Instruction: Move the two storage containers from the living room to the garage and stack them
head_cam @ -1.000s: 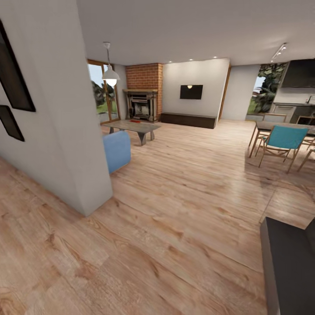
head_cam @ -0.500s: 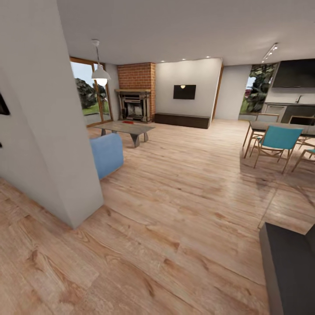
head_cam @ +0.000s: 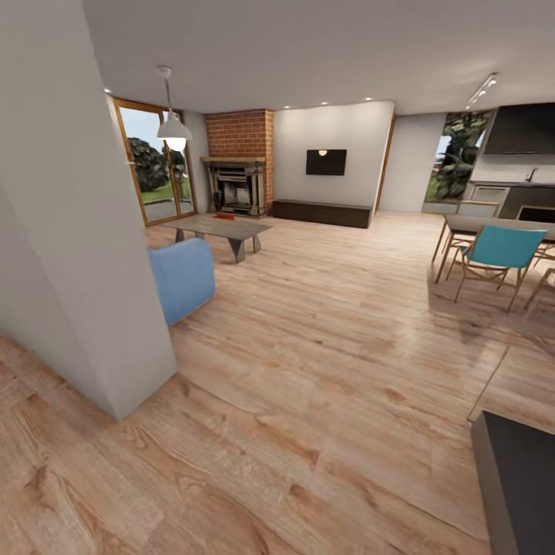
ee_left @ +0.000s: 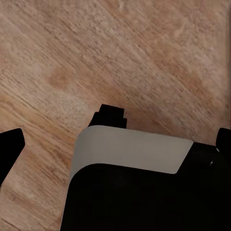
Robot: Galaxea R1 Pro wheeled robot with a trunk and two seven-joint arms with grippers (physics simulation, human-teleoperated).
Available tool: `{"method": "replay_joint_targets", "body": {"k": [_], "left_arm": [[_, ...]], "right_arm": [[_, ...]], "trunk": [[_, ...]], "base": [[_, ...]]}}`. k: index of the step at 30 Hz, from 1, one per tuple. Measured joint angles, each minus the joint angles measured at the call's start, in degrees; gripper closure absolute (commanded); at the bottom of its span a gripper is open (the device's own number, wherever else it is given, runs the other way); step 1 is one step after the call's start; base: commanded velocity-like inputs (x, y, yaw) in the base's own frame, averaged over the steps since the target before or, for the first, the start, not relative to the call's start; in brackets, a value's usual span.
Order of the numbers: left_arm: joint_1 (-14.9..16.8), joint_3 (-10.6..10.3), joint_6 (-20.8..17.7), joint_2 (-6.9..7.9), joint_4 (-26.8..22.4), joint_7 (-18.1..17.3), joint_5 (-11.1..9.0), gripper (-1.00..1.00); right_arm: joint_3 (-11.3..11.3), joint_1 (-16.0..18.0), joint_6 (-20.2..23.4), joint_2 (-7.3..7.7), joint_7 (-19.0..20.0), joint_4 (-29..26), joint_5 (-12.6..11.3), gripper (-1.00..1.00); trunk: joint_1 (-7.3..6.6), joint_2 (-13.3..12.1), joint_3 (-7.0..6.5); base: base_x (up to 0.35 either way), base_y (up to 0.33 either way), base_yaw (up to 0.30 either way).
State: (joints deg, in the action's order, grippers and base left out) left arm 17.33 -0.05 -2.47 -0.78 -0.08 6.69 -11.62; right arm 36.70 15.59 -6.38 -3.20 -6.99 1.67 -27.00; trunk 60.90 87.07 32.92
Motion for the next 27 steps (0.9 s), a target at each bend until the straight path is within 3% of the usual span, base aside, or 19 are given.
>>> {"method": "replay_joint_targets", "body": {"k": [27], "left_arm": [[-0.01, 0.0, 0.0, 0.0, 0.0, 0.0, 0.02, -1.0]], "right_arm": [[-0.07, -0.01, -0.09, 0.11, 0.0, 0.0, 0.0, -1.0]], "trunk": [[0.0, 0.0, 0.0]], "base": [[0.322, 0.0, -0.002]]}}
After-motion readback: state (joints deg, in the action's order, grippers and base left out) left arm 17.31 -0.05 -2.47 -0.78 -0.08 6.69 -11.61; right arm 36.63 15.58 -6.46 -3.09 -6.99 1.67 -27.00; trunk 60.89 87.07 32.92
